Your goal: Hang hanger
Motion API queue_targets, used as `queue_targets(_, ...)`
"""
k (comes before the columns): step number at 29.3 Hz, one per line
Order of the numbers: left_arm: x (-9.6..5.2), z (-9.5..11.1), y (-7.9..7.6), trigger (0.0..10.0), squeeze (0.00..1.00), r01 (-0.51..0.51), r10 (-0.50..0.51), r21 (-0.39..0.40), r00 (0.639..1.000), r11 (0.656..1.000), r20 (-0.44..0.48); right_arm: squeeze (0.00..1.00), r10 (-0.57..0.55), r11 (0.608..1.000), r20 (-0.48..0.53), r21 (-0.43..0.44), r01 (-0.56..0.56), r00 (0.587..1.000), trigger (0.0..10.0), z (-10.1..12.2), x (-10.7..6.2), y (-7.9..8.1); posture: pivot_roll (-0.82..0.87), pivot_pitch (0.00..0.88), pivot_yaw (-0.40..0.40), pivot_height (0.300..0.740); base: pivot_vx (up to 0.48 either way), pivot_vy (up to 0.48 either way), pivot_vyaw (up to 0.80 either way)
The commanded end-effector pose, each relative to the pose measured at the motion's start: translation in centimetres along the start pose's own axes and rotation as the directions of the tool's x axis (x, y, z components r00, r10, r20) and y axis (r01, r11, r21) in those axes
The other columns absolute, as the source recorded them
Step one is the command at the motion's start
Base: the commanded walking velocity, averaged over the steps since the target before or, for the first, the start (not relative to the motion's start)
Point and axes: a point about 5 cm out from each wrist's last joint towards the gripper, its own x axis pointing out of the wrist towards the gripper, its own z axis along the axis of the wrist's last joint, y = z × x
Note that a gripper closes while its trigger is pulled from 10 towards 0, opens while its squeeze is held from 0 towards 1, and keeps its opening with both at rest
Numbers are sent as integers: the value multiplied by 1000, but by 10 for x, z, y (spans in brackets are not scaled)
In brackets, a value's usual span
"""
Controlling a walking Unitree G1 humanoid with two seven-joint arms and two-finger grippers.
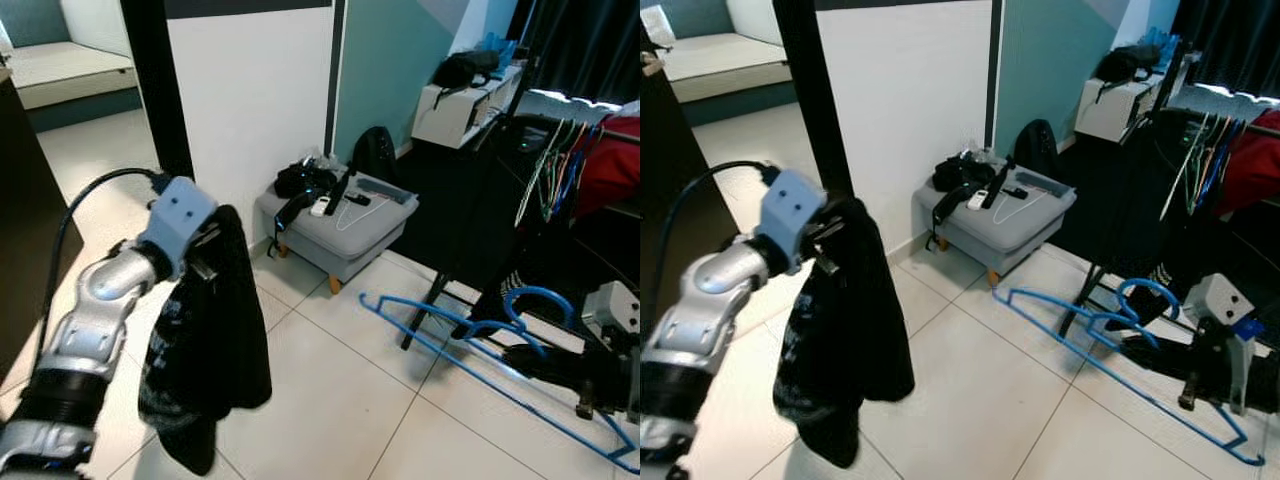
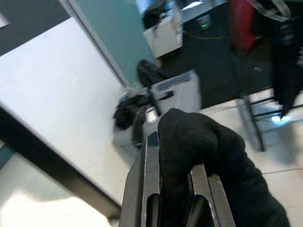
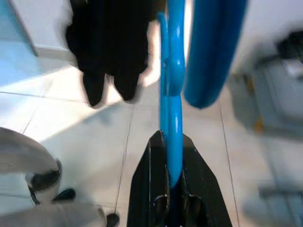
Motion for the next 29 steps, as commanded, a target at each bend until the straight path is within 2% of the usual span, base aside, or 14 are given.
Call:
queue_targets(1,6,4,-4,10000,0,8,-8,0,1000,1000,-2,0,25,1000,39,-9,-25,999,10000,9,9,8,-42,0,4,740,0,0,0)
queue_targets(2,6,4,-4,10000,0,8,-8,0,1000,1000,-2,0,25,1000,39,-9,-25,999,10000,9,9,8,-42,0,4,740,0,0,0)
queue_targets(3,11,-3,-12,10000,0,6,-7,-13,999,1000,-42,0,33,999,91,17,-35,995,10000,8,24,13,-34,0,-3,740,0,0,0)
queue_targets(4,11,-3,-12,10000,0,6,-7,-13,999,1000,-42,0,33,999,91,17,-35,995,10000,8,24,13,-34,0,-3,740,0,0,0)
queue_targets(6,13,-18,-21,10000,0,-28,27,-10,990,1000,-137,0,77,993,127,76,-87,989,10000,0,44,25,-27,0,-14,740,0,0,-669)
queue_targets(7,13,-23,-23,10000,0,-48,46,-8,984,999,-171,0,96,990,127,92,-108,987,10000,-3,48,29,-25,0,-14,740,0,0,-781)
queue_targets(9,10,-30,-22,10000,0,-98,94,-10,970,995,-226,0,133,984,112,103,-144,985,10000,-4,51,34,-18,0,-19,740,0,0,-781)
queue_targets(12,8,-34,-22,10000,0,-170,155,-33,952,985,-265,0,125,985,107,105,-136,986,10000,0,52,34,-17,6,-18,740,0,0,-785)
queue_targets(14,8,-35,-21,10000,0,-189,172,-36,946,981,-275,0,119,986,104,109,-130,987,10000,1,53,34,-16,7,-18,740,0,0,-788)
queue_targets(17,10,-36,-23,10000,0,-221,202,-34,934,975,-296,0,141,984,87,97,-149,986,10000,2,53,37,-14,5,-16,740,0,0,0)
queue_targets(23,15,-35,-30,10000,0,-229,208,-35,928,973,-309,0,94,994,60,50,-97,994,10000,4,63,32,-23,10,-12,740,0,0,0)
queue_targets(25,16,-34,-33,10000,0,-233,208,-45,928,971,-307,0,71,996,62,42,-73,996,10000,6,70,31,-26,13,-13,740,0,0,0)
queue_targets(28,19,-25,-47,10000,0,-205,179,-68,942,976,-283,0,-2,1000,94,7,2,996,10000,15,95,26,-28,22,-28,740,0,0,0)
queue_targets(29,19,-25,-47,10000,0,-205,179,-68,942,976,-283,0,-2,1000,94,7,2,996,10000,15,95,26,-28,22,-28,740,0,0,0)
